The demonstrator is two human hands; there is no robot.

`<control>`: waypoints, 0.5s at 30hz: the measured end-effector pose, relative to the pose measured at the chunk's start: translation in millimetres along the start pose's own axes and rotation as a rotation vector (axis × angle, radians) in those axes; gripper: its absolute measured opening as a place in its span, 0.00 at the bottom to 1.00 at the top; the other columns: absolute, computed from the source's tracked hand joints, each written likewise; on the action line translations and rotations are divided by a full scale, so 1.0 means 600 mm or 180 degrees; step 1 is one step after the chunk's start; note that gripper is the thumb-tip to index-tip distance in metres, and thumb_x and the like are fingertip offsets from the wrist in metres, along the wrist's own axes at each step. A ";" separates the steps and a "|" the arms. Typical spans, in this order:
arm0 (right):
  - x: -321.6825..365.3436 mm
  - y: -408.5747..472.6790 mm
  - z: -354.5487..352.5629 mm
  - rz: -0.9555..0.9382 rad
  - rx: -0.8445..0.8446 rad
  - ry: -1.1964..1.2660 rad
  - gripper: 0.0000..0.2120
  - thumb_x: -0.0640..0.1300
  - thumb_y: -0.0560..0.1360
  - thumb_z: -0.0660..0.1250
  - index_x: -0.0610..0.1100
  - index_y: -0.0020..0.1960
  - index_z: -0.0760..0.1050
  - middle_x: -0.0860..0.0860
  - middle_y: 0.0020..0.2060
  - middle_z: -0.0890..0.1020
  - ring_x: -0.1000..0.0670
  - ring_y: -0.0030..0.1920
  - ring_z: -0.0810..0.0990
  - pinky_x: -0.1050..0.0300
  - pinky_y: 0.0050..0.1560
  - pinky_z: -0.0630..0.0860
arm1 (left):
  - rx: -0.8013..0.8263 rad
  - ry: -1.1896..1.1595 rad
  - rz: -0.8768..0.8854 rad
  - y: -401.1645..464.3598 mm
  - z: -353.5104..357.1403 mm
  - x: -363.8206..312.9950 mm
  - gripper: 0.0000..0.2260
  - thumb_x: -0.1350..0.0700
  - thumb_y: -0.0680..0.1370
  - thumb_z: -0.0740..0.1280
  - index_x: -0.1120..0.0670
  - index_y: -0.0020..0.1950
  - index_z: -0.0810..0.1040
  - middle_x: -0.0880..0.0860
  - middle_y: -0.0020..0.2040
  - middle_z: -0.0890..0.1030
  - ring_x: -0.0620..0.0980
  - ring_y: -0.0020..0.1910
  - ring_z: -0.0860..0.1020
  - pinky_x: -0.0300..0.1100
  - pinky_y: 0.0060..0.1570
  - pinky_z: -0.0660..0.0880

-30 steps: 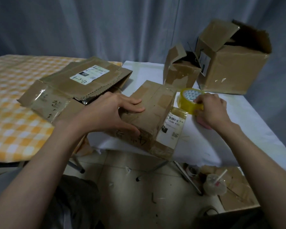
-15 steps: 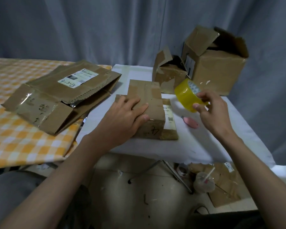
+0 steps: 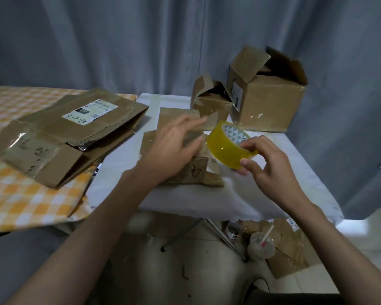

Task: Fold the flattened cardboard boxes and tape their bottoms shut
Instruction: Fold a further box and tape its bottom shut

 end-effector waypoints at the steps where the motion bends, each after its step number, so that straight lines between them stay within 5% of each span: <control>1: 0.002 -0.002 -0.001 -0.0040 0.0006 0.0010 0.12 0.34 0.74 0.73 0.43 0.55 0.77 0.51 0.49 0.78 0.56 0.49 0.73 0.73 0.50 0.66 | -0.0002 -0.0124 0.0091 0.002 0.008 -0.011 0.21 0.53 0.82 0.64 0.49 0.75 0.70 0.46 0.67 0.74 0.40 0.64 0.70 0.30 0.61 0.60; 5: 0.008 -0.005 -0.006 -0.0120 0.0005 -0.0025 0.12 0.35 0.73 0.73 0.42 0.55 0.78 0.51 0.49 0.78 0.58 0.48 0.72 0.74 0.50 0.66 | -0.0147 -0.0454 0.0290 0.011 0.033 -0.029 0.18 0.56 0.81 0.67 0.54 0.71 0.75 0.48 0.63 0.76 0.38 0.60 0.71 0.23 0.60 0.62; 11: 0.011 -0.002 -0.011 -0.0156 0.0023 -0.0098 0.11 0.36 0.74 0.72 0.42 0.56 0.78 0.49 0.49 0.79 0.57 0.48 0.72 0.74 0.50 0.66 | -0.0889 -0.0631 0.0302 0.010 0.043 -0.039 0.09 0.57 0.76 0.73 0.54 0.56 0.85 0.49 0.51 0.81 0.43 0.51 0.78 0.40 0.53 0.77; 15: 0.017 -0.003 -0.014 -0.0169 0.0072 -0.0083 0.11 0.42 0.75 0.70 0.44 0.57 0.78 0.50 0.50 0.79 0.55 0.50 0.73 0.73 0.51 0.67 | -0.1176 -0.0804 0.0137 0.006 0.039 -0.044 0.05 0.59 0.75 0.74 0.54 0.50 0.87 0.49 0.46 0.83 0.43 0.45 0.81 0.37 0.48 0.78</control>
Point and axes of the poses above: each hand's wrist, its own y-axis towards the middle knuckle, its own z-axis out of the palm, x = y × z, the point moved 1 cm from there along y, towards the middle knuckle
